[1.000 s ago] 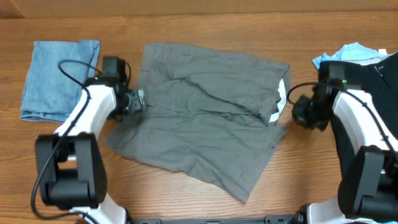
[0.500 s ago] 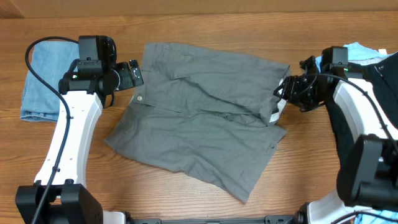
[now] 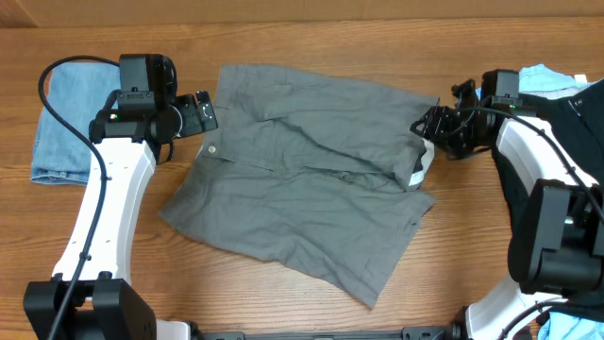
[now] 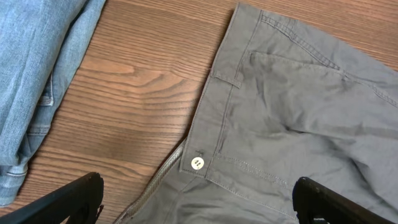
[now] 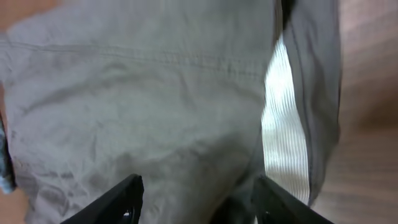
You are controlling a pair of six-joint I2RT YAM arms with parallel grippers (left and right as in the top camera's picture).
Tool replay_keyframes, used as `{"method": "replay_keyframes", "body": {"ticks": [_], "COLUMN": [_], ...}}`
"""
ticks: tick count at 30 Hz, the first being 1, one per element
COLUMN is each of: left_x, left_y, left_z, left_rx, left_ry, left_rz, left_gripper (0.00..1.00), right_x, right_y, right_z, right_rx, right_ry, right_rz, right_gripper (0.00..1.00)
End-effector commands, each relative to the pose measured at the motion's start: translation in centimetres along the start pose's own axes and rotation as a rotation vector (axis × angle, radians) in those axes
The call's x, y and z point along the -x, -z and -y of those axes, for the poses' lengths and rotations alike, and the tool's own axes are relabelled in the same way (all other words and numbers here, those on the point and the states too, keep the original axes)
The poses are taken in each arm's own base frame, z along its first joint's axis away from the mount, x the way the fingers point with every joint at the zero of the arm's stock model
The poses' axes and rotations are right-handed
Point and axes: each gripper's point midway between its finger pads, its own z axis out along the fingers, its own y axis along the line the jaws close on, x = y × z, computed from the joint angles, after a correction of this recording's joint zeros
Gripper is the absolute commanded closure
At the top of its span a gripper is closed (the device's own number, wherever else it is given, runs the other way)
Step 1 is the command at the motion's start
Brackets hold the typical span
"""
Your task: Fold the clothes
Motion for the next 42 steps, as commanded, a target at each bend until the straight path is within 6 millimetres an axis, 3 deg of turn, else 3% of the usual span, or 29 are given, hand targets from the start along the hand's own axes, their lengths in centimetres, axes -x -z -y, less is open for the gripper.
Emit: {"method": "replay_keyframes", "body": {"ticks": [1, 7, 14, 17, 21, 24, 27, 29, 36, 42], "left_x": [0.0, 0.0, 0.0, 0.0, 0.0, 0.0, 0.0, 0.0, 0.0, 0.0], "left_y": [-0.1, -0.1, -0.1, -0.1, -0.1, -0.1, -0.1, -0.1, -0.1, -0.1], "left_z": [0.3, 0.3, 0.3, 0.3, 0.3, 0.3, 0.3, 0.3, 0.3, 0.3], "left_rx": [-0.012, -0.012, -0.012, -0.012, -0.012, -0.012, -0.012, -0.012, -0.012, -0.012], "left_ry": [0.01, 0.01, 0.01, 0.01, 0.01, 0.01, 0.01, 0.01, 0.01, 0.01], "left_rz": [-0.004, -0.004, -0.004, -0.004, -0.004, -0.004, -0.004, -0.004, -0.004, -0.004], "left_gripper": [0.0, 0.0, 0.0, 0.0, 0.0, 0.0, 0.0, 0.0, 0.0, 0.0], "right_x": [1.6, 2.5, 1.1, 1.1, 1.5, 1.7, 2.0, 2.4, 6.0, 8.8], "right_y": [0.1, -1.5, -5.6, -6.3, -6.2, -6.2, -6.0, -5.5, -1.9, -0.7], "right_z": [0.7, 1.5, 4.1, 3.7, 2.0, 1.4, 1.2, 1.0, -1.7, -1.8], "right_rx": [-0.047, -0.06, -0.071, -0.027, 0.068, 0.103, 0.103, 0.102, 0.11, 0.049], "right_ry": [0.077, 0.091, 0.055, 0.062, 0.082, 0.092, 0.094, 0.083, 0.138, 0.173], "right_rz": [0.064, 0.088, 0.014, 0.011, 0.023, 0.03, 0.035, 0.036, 0.131, 0.223], "right_gripper": [0.39, 0.4, 0.48, 0.48, 0.51, 0.58, 0.77, 0.96, 0.96, 0.96]}}
